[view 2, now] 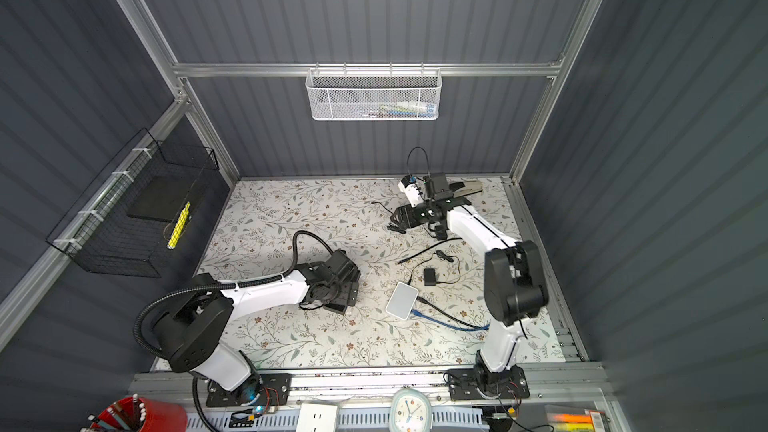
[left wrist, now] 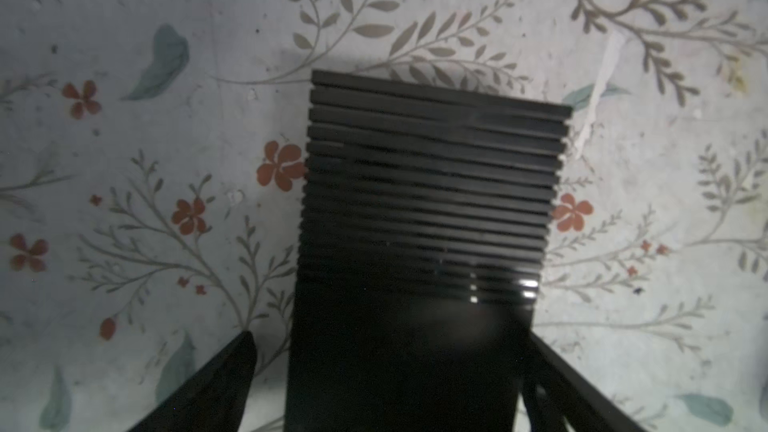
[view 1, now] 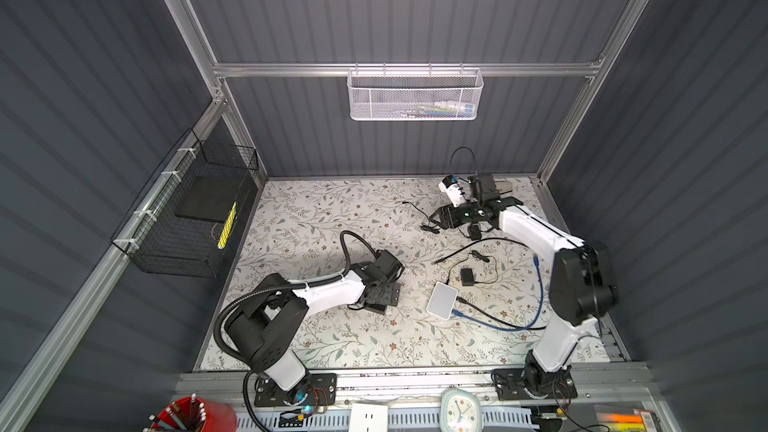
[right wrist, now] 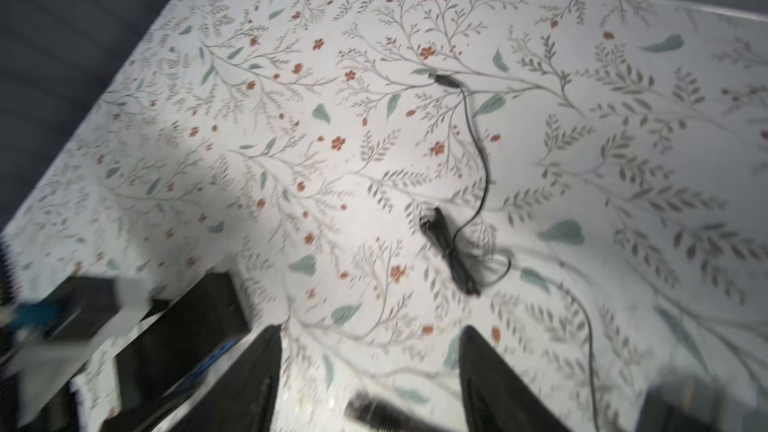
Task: Insert the plug into the switch port
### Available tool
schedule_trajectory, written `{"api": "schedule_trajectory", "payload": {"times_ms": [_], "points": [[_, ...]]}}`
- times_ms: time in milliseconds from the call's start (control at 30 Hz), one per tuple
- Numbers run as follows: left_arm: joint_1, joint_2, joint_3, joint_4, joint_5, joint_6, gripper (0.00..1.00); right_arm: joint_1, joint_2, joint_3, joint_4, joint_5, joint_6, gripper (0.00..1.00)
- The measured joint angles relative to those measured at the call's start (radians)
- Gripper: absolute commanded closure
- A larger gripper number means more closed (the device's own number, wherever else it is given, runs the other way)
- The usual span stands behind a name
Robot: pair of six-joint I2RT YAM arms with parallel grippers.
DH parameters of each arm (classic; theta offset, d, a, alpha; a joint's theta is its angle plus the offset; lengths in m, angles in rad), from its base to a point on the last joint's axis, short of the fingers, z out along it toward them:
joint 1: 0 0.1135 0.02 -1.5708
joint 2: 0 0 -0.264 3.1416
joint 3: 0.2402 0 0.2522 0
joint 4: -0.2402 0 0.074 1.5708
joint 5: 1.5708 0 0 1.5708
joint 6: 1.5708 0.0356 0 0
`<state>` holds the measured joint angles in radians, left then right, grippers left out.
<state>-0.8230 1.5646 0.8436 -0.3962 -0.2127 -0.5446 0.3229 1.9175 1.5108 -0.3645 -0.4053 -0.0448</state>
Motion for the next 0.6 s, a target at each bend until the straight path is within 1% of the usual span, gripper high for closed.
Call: {"api": "schedule_trajectory", "payload": {"times_ms": [67, 133, 167, 267, 333, 400, 467, 567, 600], "points": [[0.005, -0.11, -0.005, -0.018, -0.005, -0.003, 0.0, 0.011, 0.108, 0.116, -0.046, 0.066, 0.012, 0.38], [0.019, -0.236, -0.005, -0.021, -0.008, -0.006, 0.0, 0.013, 0.18, 0.191, -0.087, 0.113, 0.019, 0.38], [0.037, -0.314, -0.005, -0.018, -0.008, -0.01, 0.0, 0.013, 0.203, 0.212, -0.104, 0.126, 0.018, 0.37], [0.112, -0.465, -0.005, -0.01, -0.01, -0.026, 0.0, 0.016, 0.242, 0.242, -0.173, 0.119, -0.026, 0.38], [0.152, -0.503, -0.005, -0.015, -0.022, -0.035, 0.0, 0.025, 0.256, 0.246, -0.211, 0.105, -0.081, 0.38], [0.168, -0.505, -0.009, -0.021, -0.027, -0.042, 0.0, 0.038, 0.275, 0.261, -0.256, 0.102, -0.139, 0.38], [0.169, -0.494, -0.022, -0.028, -0.026, -0.047, 0.0, 0.051, 0.322, 0.328, -0.308, 0.132, -0.193, 0.38], [0.171, -0.467, -0.024, -0.036, -0.019, -0.051, 0.0, 0.063, 0.418, 0.48, -0.37, 0.19, -0.245, 0.38], [0.171, -0.46, -0.024, -0.037, -0.019, -0.051, 0.0, 0.064, 0.436, 0.507, -0.374, 0.206, -0.256, 0.38]]}}
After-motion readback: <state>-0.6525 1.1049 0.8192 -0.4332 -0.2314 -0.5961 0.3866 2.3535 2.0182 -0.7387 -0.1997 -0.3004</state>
